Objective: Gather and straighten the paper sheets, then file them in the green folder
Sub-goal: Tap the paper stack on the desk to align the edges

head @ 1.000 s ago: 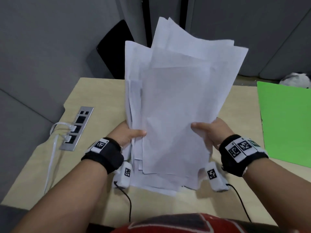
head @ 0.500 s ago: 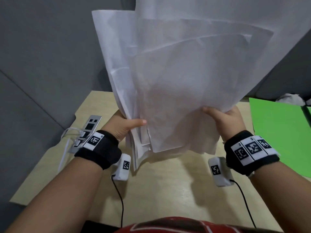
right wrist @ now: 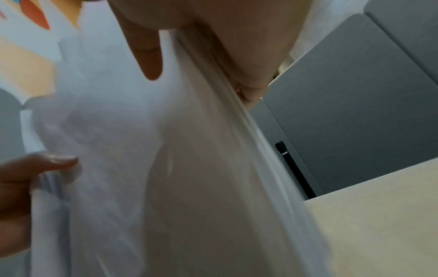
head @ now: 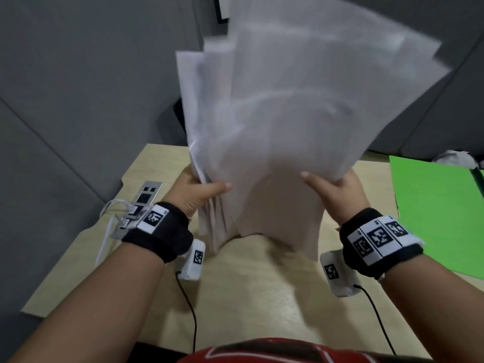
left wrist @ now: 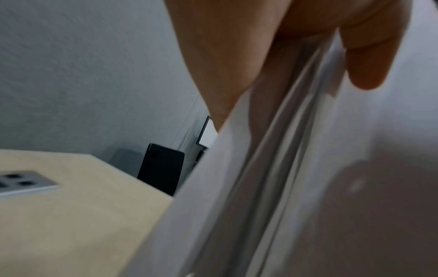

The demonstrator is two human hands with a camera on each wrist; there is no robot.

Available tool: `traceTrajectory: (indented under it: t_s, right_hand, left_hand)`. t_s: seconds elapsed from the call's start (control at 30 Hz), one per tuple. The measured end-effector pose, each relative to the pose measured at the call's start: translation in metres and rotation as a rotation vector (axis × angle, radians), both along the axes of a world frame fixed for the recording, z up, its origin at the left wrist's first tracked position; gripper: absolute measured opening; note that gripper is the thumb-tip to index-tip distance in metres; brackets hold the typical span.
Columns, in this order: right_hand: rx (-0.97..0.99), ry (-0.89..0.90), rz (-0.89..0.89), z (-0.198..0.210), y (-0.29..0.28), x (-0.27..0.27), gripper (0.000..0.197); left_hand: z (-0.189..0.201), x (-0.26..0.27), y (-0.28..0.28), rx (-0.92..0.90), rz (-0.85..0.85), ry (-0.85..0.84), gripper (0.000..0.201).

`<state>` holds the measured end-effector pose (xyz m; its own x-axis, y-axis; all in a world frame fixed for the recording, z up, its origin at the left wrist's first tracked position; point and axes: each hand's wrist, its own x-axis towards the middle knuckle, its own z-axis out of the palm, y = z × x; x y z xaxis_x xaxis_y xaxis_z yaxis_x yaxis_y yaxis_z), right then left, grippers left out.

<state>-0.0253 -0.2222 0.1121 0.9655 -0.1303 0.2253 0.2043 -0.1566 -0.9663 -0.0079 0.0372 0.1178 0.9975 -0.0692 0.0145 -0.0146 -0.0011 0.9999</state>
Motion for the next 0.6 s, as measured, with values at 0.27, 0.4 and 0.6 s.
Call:
traceTrajectory:
  t_s: [0.27, 0.4, 0.6]
  right_hand:
    - [-0.03, -0.096, -0.1, 0.0, 0.008, 0.006, 0.049]
    - [0.148, -0.067, -0.009, -0.003, 0.0, 0.009, 0.065]
    - [-0.069, -0.006, -0.085, -0.007, 0.012, 0.009, 0.028]
  left_hand:
    - [-0.001, 0.005, -0.006, 0.04, 0.2, -0.034, 0.04]
    - [0.0, 0.005, 0.004, 0.082, 0.14, -0.102, 0.055]
    - [-0.004, 0.005, -0.013, 0.248, 0.162, -0.055, 0.024]
